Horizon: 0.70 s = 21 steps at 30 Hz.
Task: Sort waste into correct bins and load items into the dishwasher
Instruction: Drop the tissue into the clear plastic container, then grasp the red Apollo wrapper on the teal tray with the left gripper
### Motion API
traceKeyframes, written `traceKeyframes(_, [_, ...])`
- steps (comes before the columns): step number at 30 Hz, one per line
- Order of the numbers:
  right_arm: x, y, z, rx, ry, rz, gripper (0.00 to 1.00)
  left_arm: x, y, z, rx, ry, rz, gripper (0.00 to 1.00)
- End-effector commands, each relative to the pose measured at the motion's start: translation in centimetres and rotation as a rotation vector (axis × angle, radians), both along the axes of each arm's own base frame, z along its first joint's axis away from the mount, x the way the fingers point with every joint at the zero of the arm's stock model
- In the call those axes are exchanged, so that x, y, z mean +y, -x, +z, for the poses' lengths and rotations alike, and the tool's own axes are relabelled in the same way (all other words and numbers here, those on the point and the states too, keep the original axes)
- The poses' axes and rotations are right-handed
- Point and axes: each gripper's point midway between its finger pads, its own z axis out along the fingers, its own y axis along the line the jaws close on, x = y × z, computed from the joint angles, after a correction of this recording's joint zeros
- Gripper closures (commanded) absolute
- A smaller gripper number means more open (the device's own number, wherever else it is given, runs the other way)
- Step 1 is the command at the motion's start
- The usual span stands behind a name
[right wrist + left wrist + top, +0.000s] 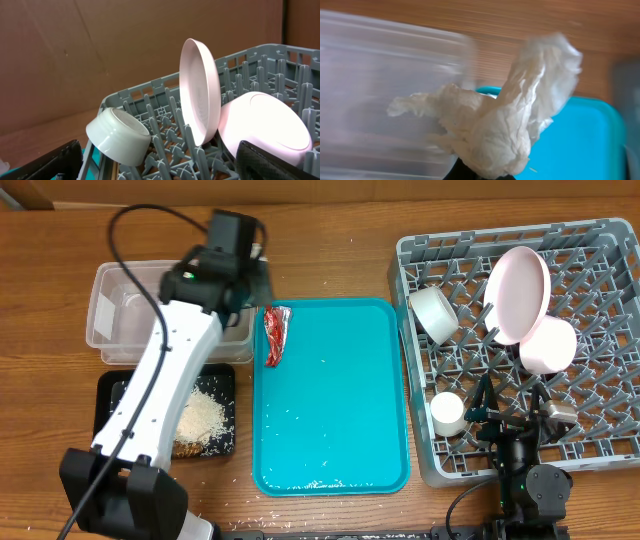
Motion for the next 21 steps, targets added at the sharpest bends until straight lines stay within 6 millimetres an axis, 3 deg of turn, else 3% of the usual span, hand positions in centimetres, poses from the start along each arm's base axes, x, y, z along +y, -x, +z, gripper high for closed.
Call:
traceKeyframes(1, [-0.2, 0.0, -0.2, -0.004, -0.004, -0.008, 0.0, 2.1, 0.0, -2.6, 0.07, -0.088, 0.038, 0.64])
traceKeyframes(2, [-0.2, 0.0, -0.2, -0.004, -0.004, -0.008, 0.0, 2.2, 0.0, -2.6, 0.073, -0.088, 0.034, 0.34])
traceKeyframes(3, [-0.2, 0.0, -0.2, -0.004, -0.004, -0.008, 0.0, 1.7, -0.2, -2.5, 0.068, -0.064, 0.022, 0.12])
traceKeyframes(4, [-0.2, 0.0, -0.2, -0.004, -0.004, -0.008, 0.0, 1.2, -0.3, -2.4, 0.064, -0.042, 0.003, 0.0])
traceKeyframes(9, [-0.2, 0.0, -0.2, -0.004, -0.004, -0.008, 0.0, -2.1, 0.3, -1.6, 0.081, 0.086, -0.129, 0.0])
traceKeyframes(12, [-0.2, 0.0, -0.2, -0.004, -0.004, -0.008, 0.0, -2.0, 1.4, -2.3, 0.116, 0.012, -0.074, 0.0])
traceKeyframes(16, [-0.2, 0.0, -0.2, -0.004, -0.004, -0.008, 0.0, -4.0, 2.9, -4.3, 0.147, -0.114, -0.11, 0.1])
traceKeyframes(21, [-0.2, 0.0, -0.2, -0.004, -0.004, -0.008, 0.0, -6.5, 4.6, -8.9, 0.208, -0.259, -0.13, 0.23])
